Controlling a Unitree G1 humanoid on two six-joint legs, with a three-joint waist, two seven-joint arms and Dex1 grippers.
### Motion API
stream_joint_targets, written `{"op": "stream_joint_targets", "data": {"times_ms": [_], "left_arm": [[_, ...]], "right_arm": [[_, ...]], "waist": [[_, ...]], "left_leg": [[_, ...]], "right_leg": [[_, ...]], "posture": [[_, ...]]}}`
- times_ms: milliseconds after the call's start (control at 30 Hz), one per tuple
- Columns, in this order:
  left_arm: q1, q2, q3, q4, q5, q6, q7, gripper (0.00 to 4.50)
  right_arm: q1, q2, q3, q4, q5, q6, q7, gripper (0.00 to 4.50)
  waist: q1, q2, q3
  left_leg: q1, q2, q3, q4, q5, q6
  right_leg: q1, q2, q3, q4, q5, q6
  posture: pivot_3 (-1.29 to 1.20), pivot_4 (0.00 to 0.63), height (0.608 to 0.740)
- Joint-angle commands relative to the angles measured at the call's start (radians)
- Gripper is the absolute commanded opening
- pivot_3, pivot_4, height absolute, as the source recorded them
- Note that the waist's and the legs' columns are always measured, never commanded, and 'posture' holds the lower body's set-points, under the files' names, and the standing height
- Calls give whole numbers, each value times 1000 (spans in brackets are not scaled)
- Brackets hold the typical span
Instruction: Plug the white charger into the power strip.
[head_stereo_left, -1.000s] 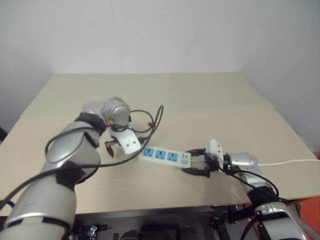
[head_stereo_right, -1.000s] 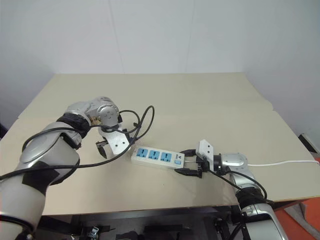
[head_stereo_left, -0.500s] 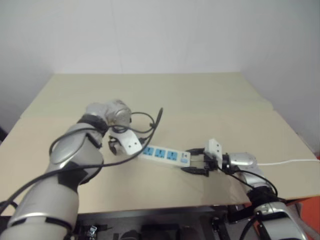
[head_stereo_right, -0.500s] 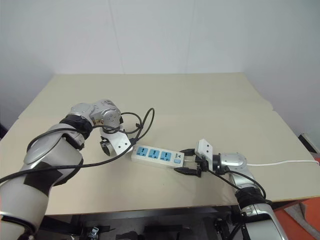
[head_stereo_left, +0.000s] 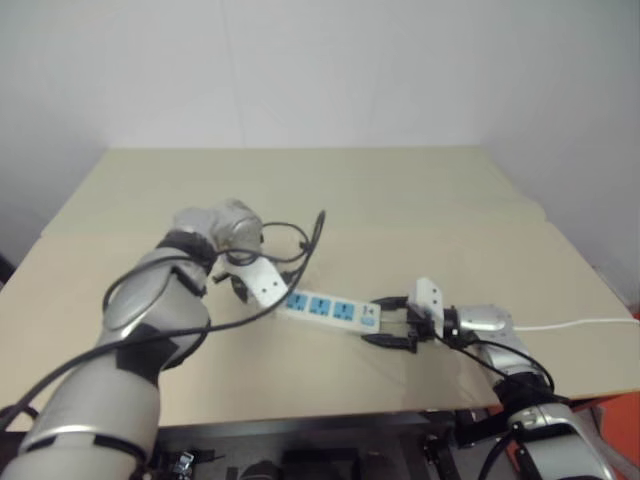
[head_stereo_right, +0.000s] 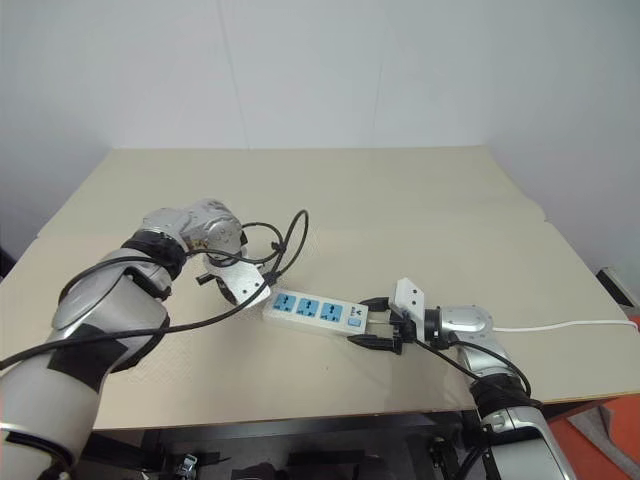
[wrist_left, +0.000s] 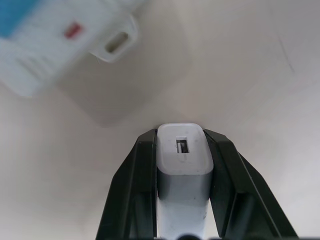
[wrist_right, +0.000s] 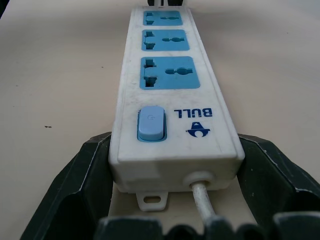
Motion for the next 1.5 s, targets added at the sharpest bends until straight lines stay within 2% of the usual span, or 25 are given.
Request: {"op": "stream_joint_targets", "data": {"times_ms": [33, 167, 300, 467, 600, 800, 1000, 1167, 1333, 1500], "left_arm": [[-65, 15, 140, -22, -147, 31, -142, 1015], [-134, 41, 252, -44, -335, 111, -213, 1015], [-129, 85, 408, -159, -683, 363, -213, 1015], [38, 106, 624, -402, -1058, 791, -213, 1015], [252, 101, 725, -635, -1202, 1072, -207, 1015], [507, 55, 753, -846, -1212, 1159, -127, 1015], [579, 3, 734, -885, -1184, 1182, -103, 1015], [572, -42, 687, -807, -1108, 1097, -145, 1015], [503, -98, 611, -633, -983, 958, -190, 1015], [448, -141, 595, -490, -927, 857, -213, 1015]], "right_arm": [[26, -12, 35, 42, -67, 33, -27, 3420], [15, -12, 32, 43, -61, 26, -21, 3420], [-14, -3, 28, 60, -47, 23, -5, 3420], [-39, 11, 33, 92, -34, 2, 43, 3420], [-71, 21, 39, 144, -33, -24, 88, 3420], [-112, 49, 35, 233, -42, -69, 112, 3420], [-134, 67, 40, 293, -58, -113, 119, 3420], [-138, 72, 41, 313, -64, -127, 125, 3420], [-135, 75, 43, 316, -68, -131, 126, 3420], [-127, 75, 44, 307, -70, -130, 124, 3420]], "waist": [[-1, 0, 0], [-1, 0, 0], [-4, 0, 0], [-10, 2, -1], [-18, 2, -1], [-19, 2, -1], [-22, 2, -1], [-23, 2, -2], [-22, 2, -2], [-25, 2, -2]], "left_leg": [[0, 0, 0, 0, 0, 0], [-1, 0, 0, 0, 0, 0], [0, 1, 0, 0, 0, 0], [1, 2, 0, 0, 0, 0], [0, 5, 0, 1, 0, 0], [-1, 7, 0, 1, 0, -1], [2, 10, 1, 1, 1, -3], [3, 10, 2, -1, 2, -4], [4, 10, 3, -1, 2, -4], [4, 10, 4, -2, 2, -4]], "right_leg": [[0, 0, 0, 0, 0, 0], [-1, 0, 0, 0, 0, 0], [-1, 0, 0, 0, 0, 0], [0, 1, 0, 4, 0, 0], [0, 2, 0, 5, 0, 0], [0, 4, 0, 4, 1, -1], [0, 8, 0, 3, 4, -6], [1, 9, 1, 3, 4, -6], [1, 9, 2, -1, 4, -6], [1, 9, 2, -1, 4, -6]], "posture": [[0, 150, 740], [0, 150, 740], [0, 150, 740], [0, 150, 740], [0, 150, 740], [0, 150, 740], [0, 150, 740], [0, 150, 740], [0, 150, 740], [0, 150, 740]]}}
